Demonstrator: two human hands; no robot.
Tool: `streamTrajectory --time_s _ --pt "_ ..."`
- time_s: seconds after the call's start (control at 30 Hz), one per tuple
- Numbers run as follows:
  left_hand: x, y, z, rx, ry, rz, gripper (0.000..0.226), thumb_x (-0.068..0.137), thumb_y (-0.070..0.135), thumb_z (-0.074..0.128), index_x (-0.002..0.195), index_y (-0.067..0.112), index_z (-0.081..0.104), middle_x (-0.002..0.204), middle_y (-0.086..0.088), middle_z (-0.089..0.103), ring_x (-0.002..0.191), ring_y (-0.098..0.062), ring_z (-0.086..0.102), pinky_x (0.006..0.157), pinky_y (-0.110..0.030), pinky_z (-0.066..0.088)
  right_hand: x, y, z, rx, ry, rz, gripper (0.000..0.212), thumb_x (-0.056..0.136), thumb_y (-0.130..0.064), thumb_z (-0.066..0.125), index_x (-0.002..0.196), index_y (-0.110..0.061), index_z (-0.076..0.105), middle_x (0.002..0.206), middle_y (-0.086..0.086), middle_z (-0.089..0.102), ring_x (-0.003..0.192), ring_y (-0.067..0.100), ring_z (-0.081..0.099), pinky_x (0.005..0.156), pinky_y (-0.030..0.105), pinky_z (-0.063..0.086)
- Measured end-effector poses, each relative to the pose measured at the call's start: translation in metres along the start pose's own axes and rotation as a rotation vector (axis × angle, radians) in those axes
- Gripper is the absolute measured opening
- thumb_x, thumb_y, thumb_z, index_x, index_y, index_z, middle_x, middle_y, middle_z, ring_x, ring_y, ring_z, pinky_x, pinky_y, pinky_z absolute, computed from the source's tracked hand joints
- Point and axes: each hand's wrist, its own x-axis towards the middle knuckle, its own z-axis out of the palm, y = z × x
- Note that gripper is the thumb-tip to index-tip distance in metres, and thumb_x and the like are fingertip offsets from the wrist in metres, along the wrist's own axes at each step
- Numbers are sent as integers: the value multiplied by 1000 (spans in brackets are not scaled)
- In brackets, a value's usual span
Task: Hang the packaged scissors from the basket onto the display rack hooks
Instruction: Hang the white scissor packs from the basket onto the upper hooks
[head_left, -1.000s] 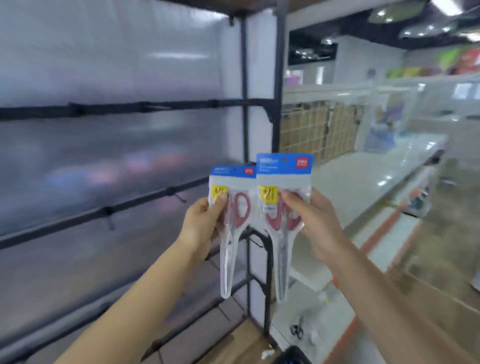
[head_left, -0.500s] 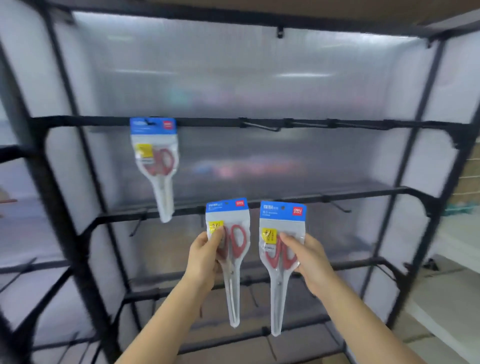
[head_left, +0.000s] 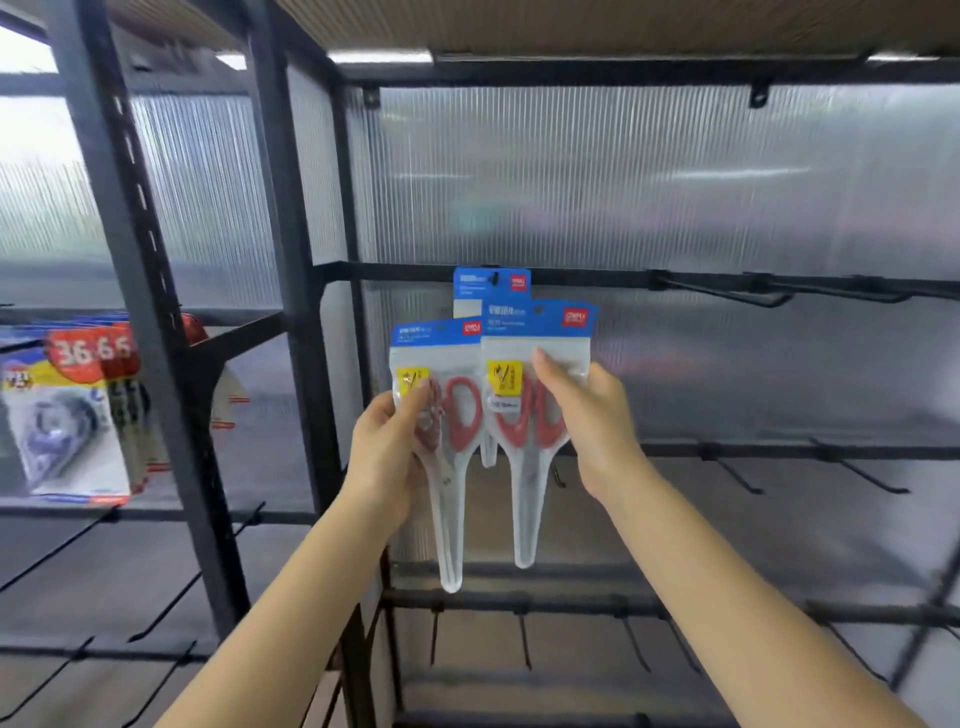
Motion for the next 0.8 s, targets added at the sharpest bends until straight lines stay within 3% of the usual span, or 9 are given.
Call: streamTrajectory --time_s 0.13,0.37,0.5,0.6,0.7,0.8 --pt "5 3 0 5 20 38 14 91 28 57 91 13 59 84 -3 71 77 -17 68 64 -28 51 11 -1 4 0 -28 -22 6 89 -19 63 86 -25 62 78 -16 67 65 -9 64 55 7 47" --pt "16 -3 2 -48 59 25 13 93 23 56 90 11 60 79 -2 72 73 -15 69 59 -26 54 39 2 4 -15 -17 -40 12 89 -13 62 87 -25 58 83 -14 64 65 -9 61 51 4 44" --pt "24 -4 2 -70 72 24 14 93 24 55 92 11 59 79 -3 72 72 -15 70 58 -26 55 50 -2 11 -15 5 -29 6 90 -22 62 85 -18 63 91 2 70 79 9 66 65 18 50" --pt "28 -7 -1 -36 86 27 17 92 26 56 96 10 60 82 -3 72 72 -14 70 60 -27 53 63 -2 19 -6 39 -18 26 89 -32 62 86 -7 66 98 14 70 90 23 68 75 32 51" --pt "34 -7 -7 -2 109 46 19 91 28 57 99 11 61 82 -1 72 73 -13 70 65 -30 52 73 -2 27 6 38 -35 21 89 -29 63 77 -13 64 91 9 72 79 18 67 78 37 53" --pt "40 -6 -12 -2 128 61 19 91 27 56 99 10 61 84 -3 72 74 -14 69 66 -31 51 79 0 34 19 43 -76 23 89 -26 64 80 -6 64 85 16 70 76 26 66 77 41 52"
